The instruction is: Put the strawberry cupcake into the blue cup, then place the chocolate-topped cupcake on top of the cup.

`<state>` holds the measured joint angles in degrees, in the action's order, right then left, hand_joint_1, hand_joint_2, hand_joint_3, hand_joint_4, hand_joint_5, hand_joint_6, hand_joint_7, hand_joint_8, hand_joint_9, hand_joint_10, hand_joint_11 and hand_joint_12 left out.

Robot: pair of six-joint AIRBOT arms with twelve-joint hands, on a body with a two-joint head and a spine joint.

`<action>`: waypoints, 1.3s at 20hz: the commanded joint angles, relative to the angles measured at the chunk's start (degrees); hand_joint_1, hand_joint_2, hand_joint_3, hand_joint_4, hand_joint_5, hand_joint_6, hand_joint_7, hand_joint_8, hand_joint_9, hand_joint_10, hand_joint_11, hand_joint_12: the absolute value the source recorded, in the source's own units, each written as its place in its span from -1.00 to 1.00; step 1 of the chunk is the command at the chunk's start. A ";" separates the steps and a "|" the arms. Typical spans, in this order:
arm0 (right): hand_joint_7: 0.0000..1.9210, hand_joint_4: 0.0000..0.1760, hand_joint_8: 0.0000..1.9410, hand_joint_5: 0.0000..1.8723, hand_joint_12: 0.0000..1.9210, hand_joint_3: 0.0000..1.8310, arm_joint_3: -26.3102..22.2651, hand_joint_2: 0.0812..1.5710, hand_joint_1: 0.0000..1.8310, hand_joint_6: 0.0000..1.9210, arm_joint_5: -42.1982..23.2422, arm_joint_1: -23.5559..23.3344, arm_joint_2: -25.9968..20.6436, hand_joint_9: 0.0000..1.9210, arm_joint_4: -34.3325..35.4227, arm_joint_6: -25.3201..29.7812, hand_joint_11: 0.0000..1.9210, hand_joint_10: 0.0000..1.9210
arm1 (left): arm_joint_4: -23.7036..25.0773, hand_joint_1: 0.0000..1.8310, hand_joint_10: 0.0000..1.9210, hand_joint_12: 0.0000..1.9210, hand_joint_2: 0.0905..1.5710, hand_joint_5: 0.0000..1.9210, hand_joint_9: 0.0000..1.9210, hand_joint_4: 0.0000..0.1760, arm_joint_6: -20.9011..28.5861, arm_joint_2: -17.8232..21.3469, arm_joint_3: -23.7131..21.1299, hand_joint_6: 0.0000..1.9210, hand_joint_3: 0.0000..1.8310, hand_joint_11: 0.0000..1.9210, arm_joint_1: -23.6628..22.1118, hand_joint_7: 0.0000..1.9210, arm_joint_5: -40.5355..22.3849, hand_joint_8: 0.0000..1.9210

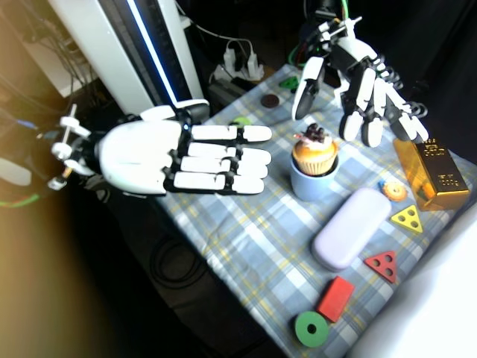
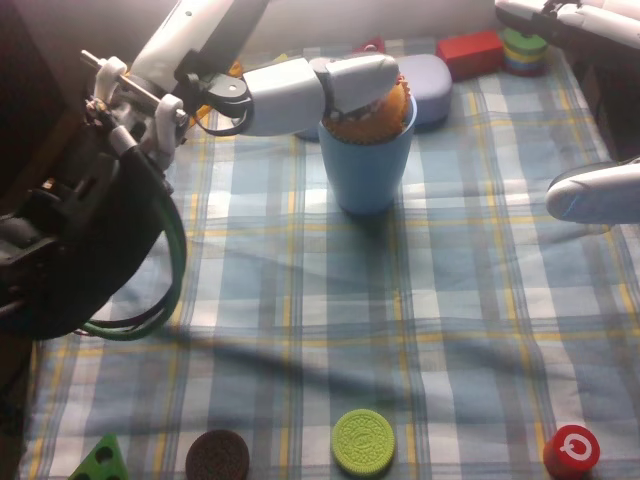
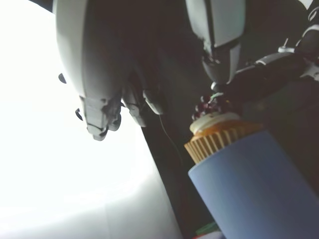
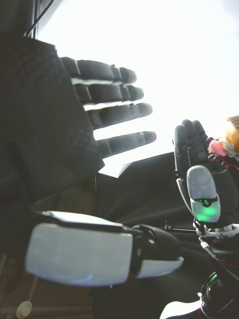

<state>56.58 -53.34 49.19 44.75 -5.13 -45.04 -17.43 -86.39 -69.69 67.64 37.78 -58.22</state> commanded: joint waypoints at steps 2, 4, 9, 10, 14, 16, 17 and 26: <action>-0.95 -0.28 -1.00 -0.98 -1.00 -1.00 0.19 0.08 -1.00 -1.00 -7.00 -0.20 0.08 -1.00 1.45 0.22 -1.00 -1.00 | 2.45 -0.35 -1.00 -1.00 0.09 -0.42 -0.99 -0.73 0.53 2.51 -0.97 -1.00 -1.00 -1.00 0.09 -0.62 -6.94 -0.98; -0.96 -0.36 -1.00 -0.99 -1.00 -1.00 0.09 0.08 -1.00 -1.00 -7.03 -0.21 0.07 -1.00 1.70 0.22 -1.00 -1.00 | 2.81 -0.36 -1.00 -1.00 0.08 -0.15 -0.95 -1.00 0.53 5.48 -2.67 -0.98 -1.00 -1.00 1.63 -0.42 -6.73 -0.99; -0.96 -1.00 -1.00 -0.98 -1.00 -0.99 -0.52 0.11 -1.00 -1.00 -7.17 0.56 -0.73 -1.00 2.74 0.21 -0.99 -1.00 | 0.47 -0.82 -1.00 -1.00 0.13 -0.60 -0.90 -0.34 0.54 12.98 -7.92 -1.00 -1.00 -1.00 9.39 -0.66 -10.75 -1.00; -0.97 -0.85 -1.00 -0.99 -1.00 -1.00 -0.52 0.10 -1.00 -1.00 -7.36 0.92 -0.76 -1.00 3.09 0.21 -1.00 -1.00 | -0.42 -0.78 -1.00 -1.00 0.12 -0.69 -0.95 -0.25 0.44 14.02 -8.78 -1.00 -1.00 -1.00 10.96 -0.73 -11.64 -1.00; -0.94 -0.60 -0.99 -0.94 -0.97 -1.00 -0.35 0.07 -1.00 -0.99 -8.02 2.06 -0.39 -0.97 4.44 0.14 -0.94 -0.99 | -6.66 -0.77 -0.99 -1.00 0.14 -0.71 -0.91 0.01 -3.74 18.70 -14.01 -1.00 -1.00 -1.00 18.59 -0.72 -16.03 -0.99; -0.96 -0.39 -1.00 -0.97 -0.99 -1.00 -0.39 0.07 -1.00 -1.00 -8.02 2.36 -0.23 -0.99 5.18 -0.65 -0.98 -1.00 | -9.59 -0.81 -1.00 -1.00 0.12 -0.75 -0.94 -0.16 -5.00 20.74 -16.90 -1.00 -1.00 -1.00 23.04 -0.76 -19.68 -1.00; -0.98 -0.30 -1.00 -0.99 -0.99 -1.00 -0.42 0.07 -1.00 -1.00 -8.02 2.51 -0.14 -1.00 5.61 -1.01 -0.99 -1.00 | -10.58 -0.84 -1.00 -1.00 0.12 -0.79 -0.96 -0.18 -5.00 21.33 -17.93 -1.00 -1.00 -1.00 24.89 -0.78 -21.36 -1.00; -1.00 -0.35 -1.00 -1.00 -1.00 -1.00 -3.41 0.10 -1.00 -1.00 -17.83 11.83 -0.47 -1.00 16.57 -8.55 -1.00 -1.00 | -19.45 -0.92 -0.99 -1.00 0.08 -0.78 -0.93 -0.88 -4.99 22.47 -23.95 -1.00 -1.00 -1.00 38.09 -0.79 -38.70 -1.00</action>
<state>52.95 -62.35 62.26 44.58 10.83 -53.91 -38.41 -91.64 -47.31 43.55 76.14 -89.54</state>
